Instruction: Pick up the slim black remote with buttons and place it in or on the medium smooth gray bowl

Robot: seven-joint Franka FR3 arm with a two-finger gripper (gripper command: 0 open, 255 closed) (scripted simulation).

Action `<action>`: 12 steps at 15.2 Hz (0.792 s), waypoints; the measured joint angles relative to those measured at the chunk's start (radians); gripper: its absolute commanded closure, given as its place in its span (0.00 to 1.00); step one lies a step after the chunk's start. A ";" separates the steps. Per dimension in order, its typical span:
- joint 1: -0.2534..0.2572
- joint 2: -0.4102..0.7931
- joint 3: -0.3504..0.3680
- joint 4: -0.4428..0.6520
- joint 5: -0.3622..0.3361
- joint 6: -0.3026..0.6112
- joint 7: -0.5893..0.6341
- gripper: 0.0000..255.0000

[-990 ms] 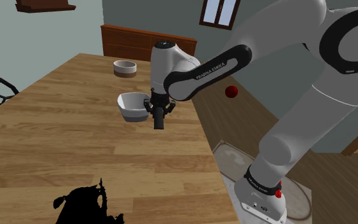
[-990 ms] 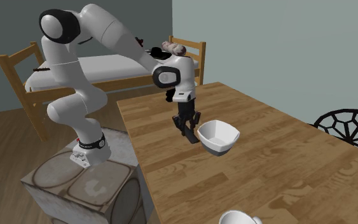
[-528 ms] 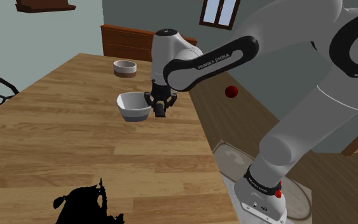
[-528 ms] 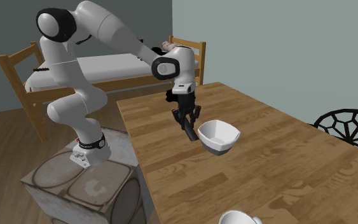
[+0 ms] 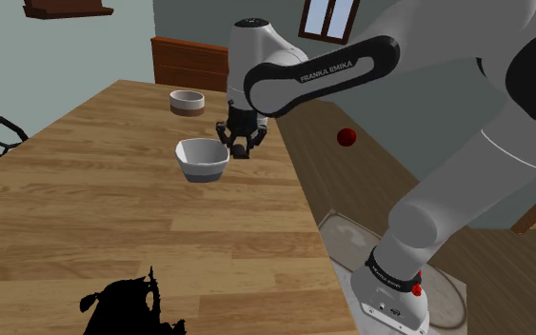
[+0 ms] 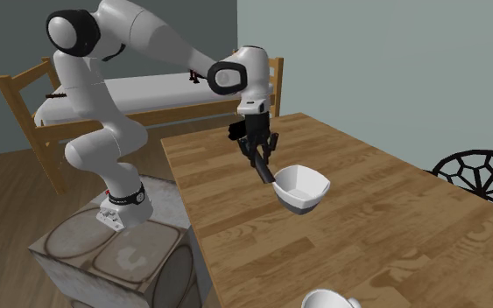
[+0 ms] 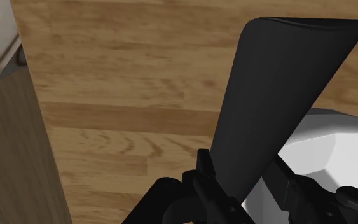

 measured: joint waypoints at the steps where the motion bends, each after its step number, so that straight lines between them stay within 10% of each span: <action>1: 0.001 -0.007 -0.002 0.005 0.005 -0.011 -0.005 1.00; 12: -0.015 0.305 0.033 0.355 -0.178 -0.117 0.083 1.00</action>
